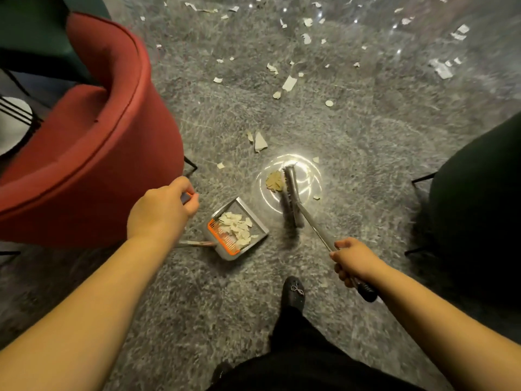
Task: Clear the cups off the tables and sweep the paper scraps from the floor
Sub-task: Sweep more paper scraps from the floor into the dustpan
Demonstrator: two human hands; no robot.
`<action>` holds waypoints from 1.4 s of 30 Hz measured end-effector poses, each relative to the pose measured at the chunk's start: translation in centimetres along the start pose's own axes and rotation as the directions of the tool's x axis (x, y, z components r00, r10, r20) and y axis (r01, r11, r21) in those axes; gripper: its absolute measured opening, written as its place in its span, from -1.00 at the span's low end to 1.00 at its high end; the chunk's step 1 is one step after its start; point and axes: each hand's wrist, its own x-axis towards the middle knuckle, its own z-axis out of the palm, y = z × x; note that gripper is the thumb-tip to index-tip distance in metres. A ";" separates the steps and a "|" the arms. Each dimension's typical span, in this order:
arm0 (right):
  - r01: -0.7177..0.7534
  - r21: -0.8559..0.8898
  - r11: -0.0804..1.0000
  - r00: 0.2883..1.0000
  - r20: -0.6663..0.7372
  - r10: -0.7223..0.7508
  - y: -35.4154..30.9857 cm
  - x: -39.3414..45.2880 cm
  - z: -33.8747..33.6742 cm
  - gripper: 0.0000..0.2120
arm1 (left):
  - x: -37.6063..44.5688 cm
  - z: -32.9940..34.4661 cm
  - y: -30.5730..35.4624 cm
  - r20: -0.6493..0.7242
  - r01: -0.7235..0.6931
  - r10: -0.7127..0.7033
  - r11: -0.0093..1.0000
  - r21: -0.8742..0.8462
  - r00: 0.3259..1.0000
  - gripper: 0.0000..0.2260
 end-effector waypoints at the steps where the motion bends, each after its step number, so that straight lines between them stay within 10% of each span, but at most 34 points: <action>1: -0.018 0.028 0.999 1.000 -0.012 0.019 -0.4 0.9 -1.4 -0.61 | 1.2 0.1 1.0 0.002 0.010 -0.010 1.000 0.000 1.000 -0.86; 15: -0.180 -0.026 0.983 0.981 -0.078 0.177 -6.9 10.7 -13.2 -0.70 | 13.4 0.9 7.1 -0.005 0.039 -0.039 0.999 -0.004 0.999 -0.85; 42: -0.297 0.225 0.928 0.947 0.193 0.256 -30.3 21.9 -5.4 -0.89 | 33.0 -0.2 3.4 0.038 0.025 -0.023 0.998 -0.057 0.999 -0.88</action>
